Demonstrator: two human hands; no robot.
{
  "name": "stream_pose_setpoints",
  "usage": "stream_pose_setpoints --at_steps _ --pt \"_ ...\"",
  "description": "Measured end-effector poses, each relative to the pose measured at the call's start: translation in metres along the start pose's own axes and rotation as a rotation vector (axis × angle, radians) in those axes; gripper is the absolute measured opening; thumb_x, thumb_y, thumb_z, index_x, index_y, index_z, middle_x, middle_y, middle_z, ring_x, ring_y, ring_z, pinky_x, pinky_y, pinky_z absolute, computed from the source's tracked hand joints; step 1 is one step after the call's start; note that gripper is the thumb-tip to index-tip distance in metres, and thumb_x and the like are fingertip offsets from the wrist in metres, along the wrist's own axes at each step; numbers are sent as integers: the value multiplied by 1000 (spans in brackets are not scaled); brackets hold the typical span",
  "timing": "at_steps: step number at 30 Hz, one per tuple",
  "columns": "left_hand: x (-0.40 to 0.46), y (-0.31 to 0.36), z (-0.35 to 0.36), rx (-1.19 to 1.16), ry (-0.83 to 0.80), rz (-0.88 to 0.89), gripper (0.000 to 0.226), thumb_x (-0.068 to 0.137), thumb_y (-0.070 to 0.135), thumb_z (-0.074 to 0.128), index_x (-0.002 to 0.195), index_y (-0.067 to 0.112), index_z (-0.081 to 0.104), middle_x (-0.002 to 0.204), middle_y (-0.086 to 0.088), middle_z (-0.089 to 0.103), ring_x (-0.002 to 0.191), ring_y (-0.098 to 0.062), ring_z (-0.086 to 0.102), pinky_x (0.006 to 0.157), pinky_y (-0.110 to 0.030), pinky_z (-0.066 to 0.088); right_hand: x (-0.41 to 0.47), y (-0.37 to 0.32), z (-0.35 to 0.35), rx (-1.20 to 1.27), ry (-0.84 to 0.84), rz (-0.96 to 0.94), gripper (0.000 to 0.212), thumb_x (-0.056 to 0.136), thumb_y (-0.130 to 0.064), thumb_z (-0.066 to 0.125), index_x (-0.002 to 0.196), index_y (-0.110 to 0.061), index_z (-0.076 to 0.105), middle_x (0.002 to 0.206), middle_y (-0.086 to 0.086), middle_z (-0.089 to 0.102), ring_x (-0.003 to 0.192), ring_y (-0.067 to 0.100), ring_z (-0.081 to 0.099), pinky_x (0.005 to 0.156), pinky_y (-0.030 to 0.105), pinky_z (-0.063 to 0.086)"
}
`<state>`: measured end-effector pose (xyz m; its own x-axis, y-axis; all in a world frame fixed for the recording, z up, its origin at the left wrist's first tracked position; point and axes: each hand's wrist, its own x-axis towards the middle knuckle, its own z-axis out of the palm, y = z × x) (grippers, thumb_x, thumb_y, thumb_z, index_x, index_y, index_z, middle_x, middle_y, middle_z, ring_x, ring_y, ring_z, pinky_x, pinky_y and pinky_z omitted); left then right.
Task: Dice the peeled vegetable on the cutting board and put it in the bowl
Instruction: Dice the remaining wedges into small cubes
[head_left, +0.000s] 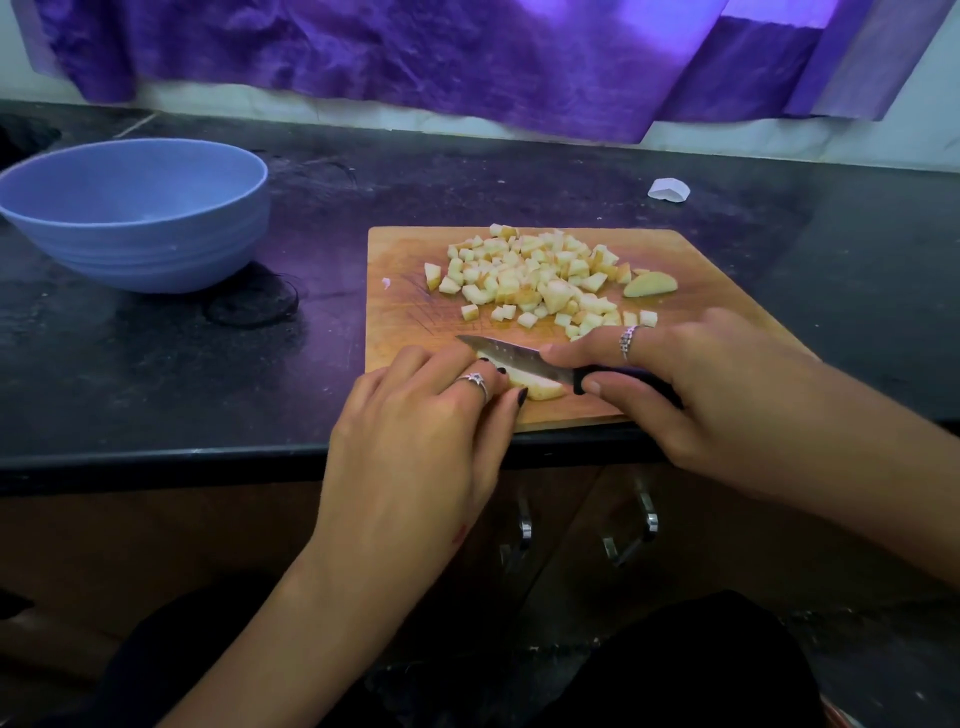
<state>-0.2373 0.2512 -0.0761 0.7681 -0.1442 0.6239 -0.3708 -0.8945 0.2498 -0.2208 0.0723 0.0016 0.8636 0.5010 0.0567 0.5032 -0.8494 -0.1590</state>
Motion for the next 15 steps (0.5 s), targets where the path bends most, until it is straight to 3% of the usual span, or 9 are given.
stream_pose_setpoints --at_steps 3,7,13,15 --pt "4 7 -2 98 0 -22 21 88 31 53 77 19 65 76 8 55 71 -16 52 61 -27 30 -3 2 2 -13 1 -10 39 90 -46 33 127 -54 45 86 -11 59 89 16 56 79 40 50" --pt "6 12 -4 151 5 -9 22 92 27 51 74 18 62 72 9 41 67 -16 50 60 -27 26 -19 4 -4 -14 -19 5 48 83 -50 26 127 -55 45 102 -5 66 96 19 59 80 40 51" --pt "5 12 -4 128 -19 -30 20 89 30 53 77 18 63 76 12 35 70 -18 51 59 -28 27 -46 7 -9 -11 -55 38 50 81 -52 23 127 -58 43 94 -9 68 84 17 61 72 40 53" --pt "5 12 -6 123 -4 -40 18 88 30 57 75 19 62 75 12 37 71 -19 54 59 -27 27 -53 9 -7 -38 -34 67 49 82 -54 22 124 -58 48 72 -15 63 62 11 57 60 38 53"
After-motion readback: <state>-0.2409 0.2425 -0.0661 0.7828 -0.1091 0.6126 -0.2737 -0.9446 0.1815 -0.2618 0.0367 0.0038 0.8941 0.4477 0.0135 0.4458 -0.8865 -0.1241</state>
